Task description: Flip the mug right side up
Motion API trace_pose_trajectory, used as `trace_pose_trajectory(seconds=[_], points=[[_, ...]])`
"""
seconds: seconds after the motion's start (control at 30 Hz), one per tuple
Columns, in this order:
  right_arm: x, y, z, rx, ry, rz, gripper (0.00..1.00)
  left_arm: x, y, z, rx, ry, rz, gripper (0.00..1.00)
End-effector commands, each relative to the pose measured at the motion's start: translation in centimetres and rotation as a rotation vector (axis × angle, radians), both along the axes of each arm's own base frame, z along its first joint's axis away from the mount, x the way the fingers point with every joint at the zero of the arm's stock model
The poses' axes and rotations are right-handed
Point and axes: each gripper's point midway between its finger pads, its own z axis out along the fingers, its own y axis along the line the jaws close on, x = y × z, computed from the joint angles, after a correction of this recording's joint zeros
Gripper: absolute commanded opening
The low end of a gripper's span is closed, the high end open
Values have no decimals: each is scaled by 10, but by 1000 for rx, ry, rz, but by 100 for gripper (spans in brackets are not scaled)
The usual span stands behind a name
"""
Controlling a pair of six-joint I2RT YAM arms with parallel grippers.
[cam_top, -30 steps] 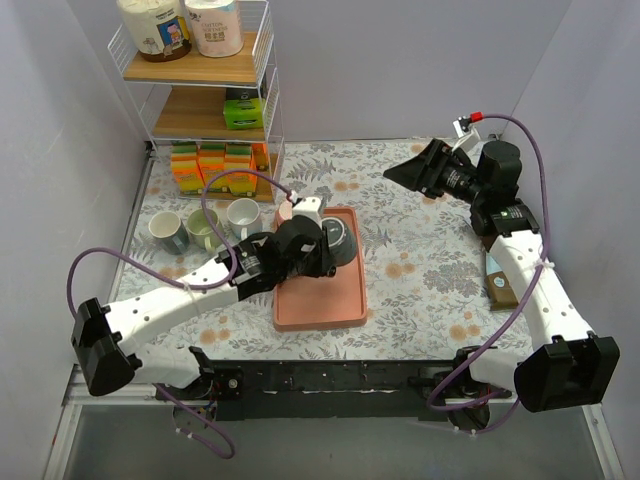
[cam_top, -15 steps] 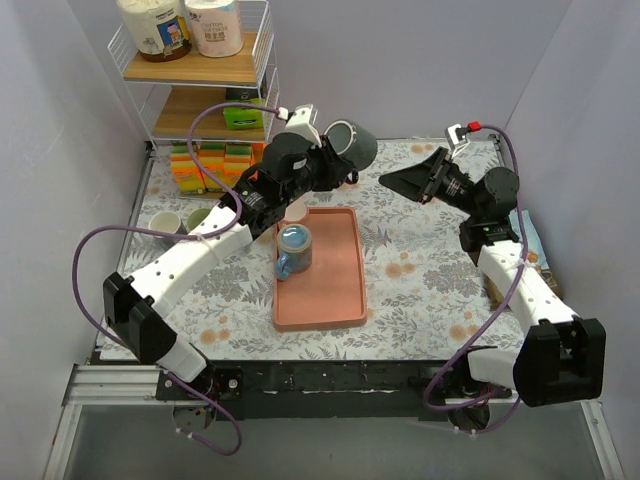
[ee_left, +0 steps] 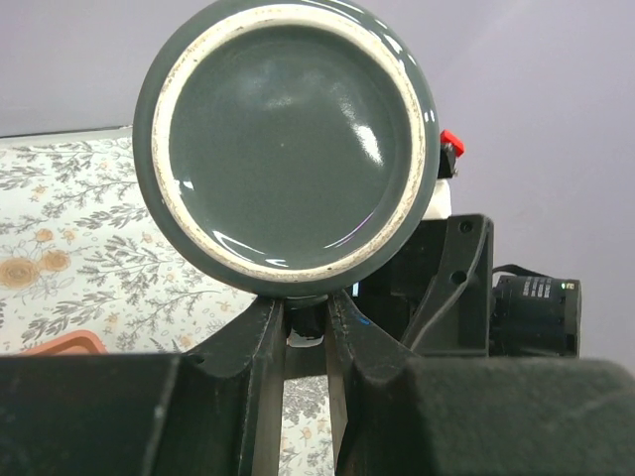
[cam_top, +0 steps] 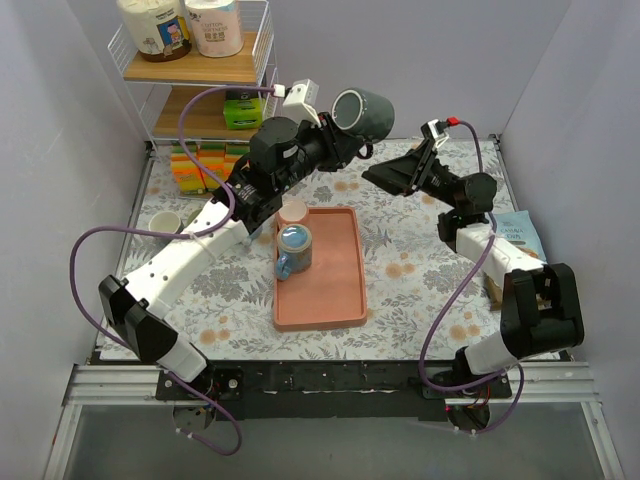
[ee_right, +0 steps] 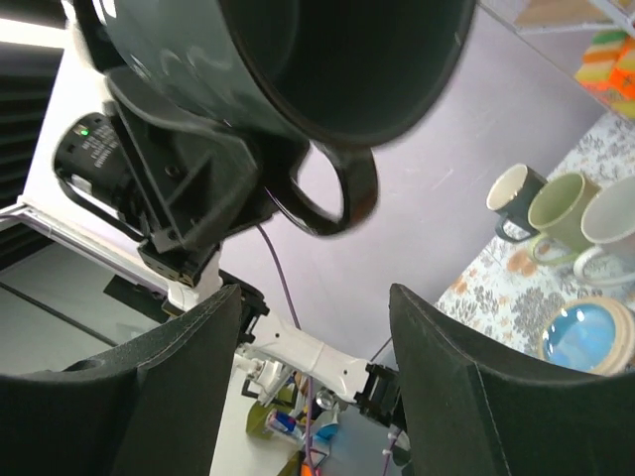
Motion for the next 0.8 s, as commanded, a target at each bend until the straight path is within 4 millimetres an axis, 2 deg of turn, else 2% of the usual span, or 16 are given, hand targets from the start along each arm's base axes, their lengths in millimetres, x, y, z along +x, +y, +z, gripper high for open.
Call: trace_pose_trajectory(seconds=[0.0, 0.07, 0.17, 0.3, 0.47, 0.73, 0.77], points=[[-17, -6, 61, 99, -280, -6, 69, -33, 13, 78, -162, -144, -72, 0], [-14, -5, 68, 109, -296, -6, 68, -37, 14, 81, -175, -146, -82, 0], [-9, -6, 68, 141, -279, -9, 68, -39, 14, 80, -184, -139, -91, 0], [-3, -4, 63, 164, -244, 13, 62, -45, 15, 87, -205, -150, -108, 0], [-4, -5, 70, 190, -267, 12, 57, -49, 14, 87, -218, -139, -130, 0], [-10, -6, 83, 248, -317, 47, 55, -52, 13, 80, -221, -120, -143, 0], [-11, -7, 85, 252, -324, 53, 52, -52, 14, 81, -225, -119, -141, 0]])
